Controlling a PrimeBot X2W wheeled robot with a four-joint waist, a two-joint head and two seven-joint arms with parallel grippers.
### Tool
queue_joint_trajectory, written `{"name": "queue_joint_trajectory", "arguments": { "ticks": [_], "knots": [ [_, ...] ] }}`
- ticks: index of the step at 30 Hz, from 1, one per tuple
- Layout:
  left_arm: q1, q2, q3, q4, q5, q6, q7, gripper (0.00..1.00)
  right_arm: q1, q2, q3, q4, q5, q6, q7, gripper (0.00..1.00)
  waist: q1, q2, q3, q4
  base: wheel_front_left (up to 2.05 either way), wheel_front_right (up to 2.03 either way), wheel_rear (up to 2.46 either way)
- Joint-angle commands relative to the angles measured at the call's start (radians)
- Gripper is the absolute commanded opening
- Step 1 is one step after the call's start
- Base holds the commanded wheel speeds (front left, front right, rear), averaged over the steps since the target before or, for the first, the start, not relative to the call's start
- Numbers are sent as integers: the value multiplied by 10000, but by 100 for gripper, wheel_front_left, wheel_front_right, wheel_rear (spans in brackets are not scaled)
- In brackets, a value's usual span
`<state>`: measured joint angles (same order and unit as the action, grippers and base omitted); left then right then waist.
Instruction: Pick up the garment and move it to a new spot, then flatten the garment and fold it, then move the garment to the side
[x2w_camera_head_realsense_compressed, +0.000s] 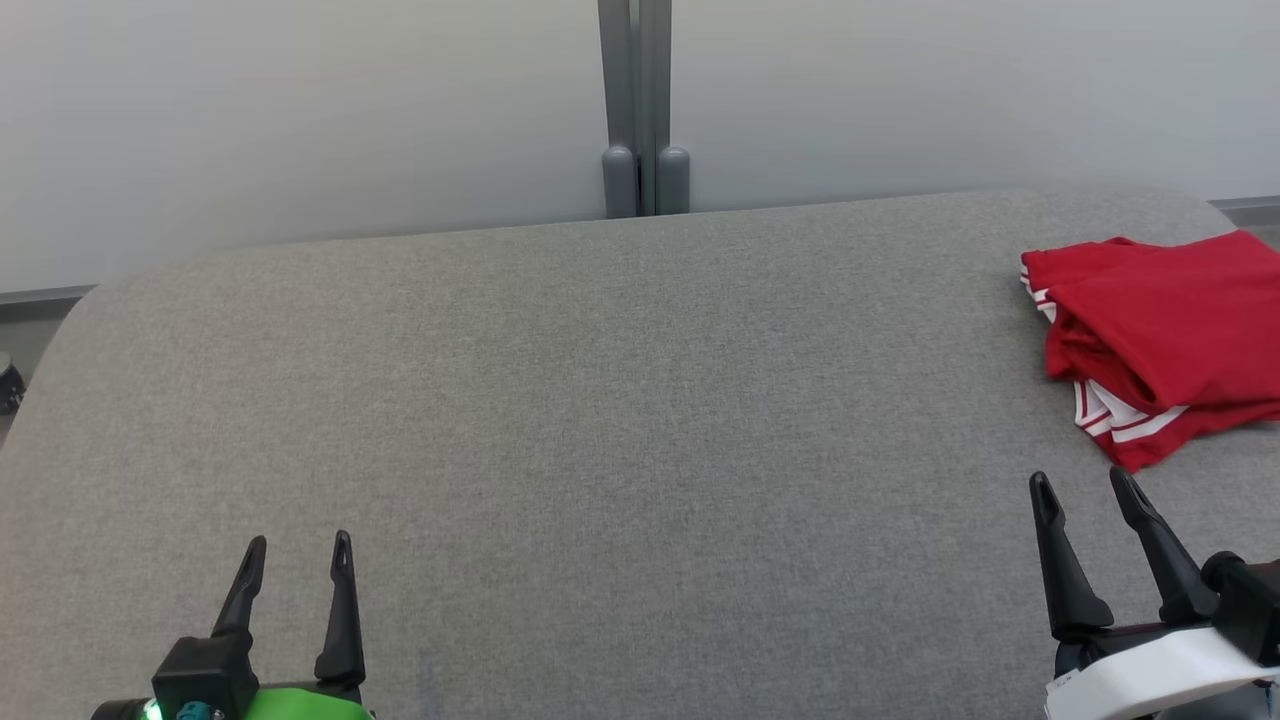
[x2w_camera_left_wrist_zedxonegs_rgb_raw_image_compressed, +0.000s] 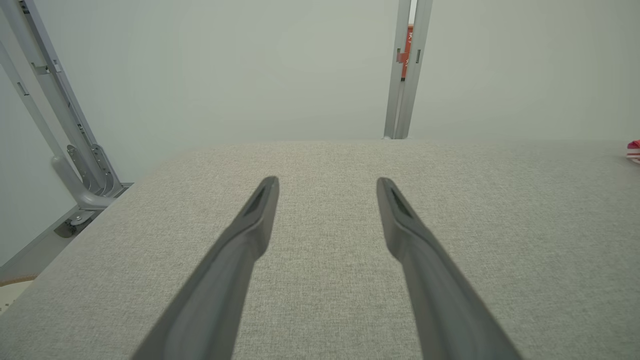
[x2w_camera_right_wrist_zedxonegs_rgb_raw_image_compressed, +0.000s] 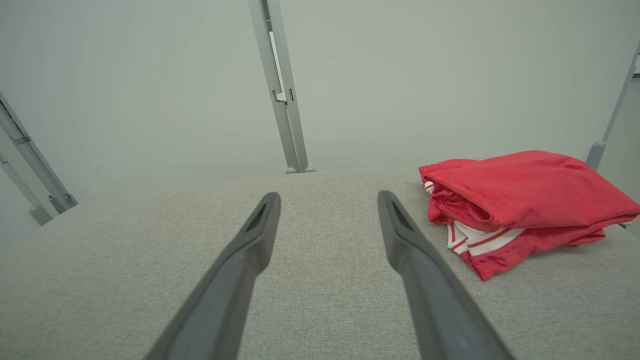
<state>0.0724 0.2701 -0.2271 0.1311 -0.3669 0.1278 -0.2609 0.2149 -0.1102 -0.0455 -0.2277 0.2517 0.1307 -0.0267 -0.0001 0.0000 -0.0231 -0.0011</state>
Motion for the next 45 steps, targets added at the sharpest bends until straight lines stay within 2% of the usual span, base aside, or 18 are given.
{"name": "queue_joint_trajectory", "arguments": {
  "ticks": [1,10,11,15,29,45],
  "knots": [
    [-41,40,6,28,76,2,-47,100,65,0,0,-13,-11,0,-28,100,1,0,5,6,0,0,0],
    [-200,-23,48,-52,225,17,-49,100,52,3,-13,-7,33,0,-76,100,1,0,56,49,0,0,0],
    [-72,-39,12,-29,170,28,-4,0,0,14,-2,4,4,0,-25,0,1,0,57,50,0,0,0],
    [44,-186,-36,220,49,7,70,0,31,83,51,308,121,0,-19,0,1,0,60,51,0,0,0],
    [-319,-504,552,324,-2358,-424,703,0,-612,27,95,1129,2821,0,105,0,1,0,80,46,0,0,0],
    [-684,-815,1111,478,-4604,-875,1305,0,-1215,-18,141,1908,5348,0,217,0,1,0,101,41,0,0,0]
  ]
}}
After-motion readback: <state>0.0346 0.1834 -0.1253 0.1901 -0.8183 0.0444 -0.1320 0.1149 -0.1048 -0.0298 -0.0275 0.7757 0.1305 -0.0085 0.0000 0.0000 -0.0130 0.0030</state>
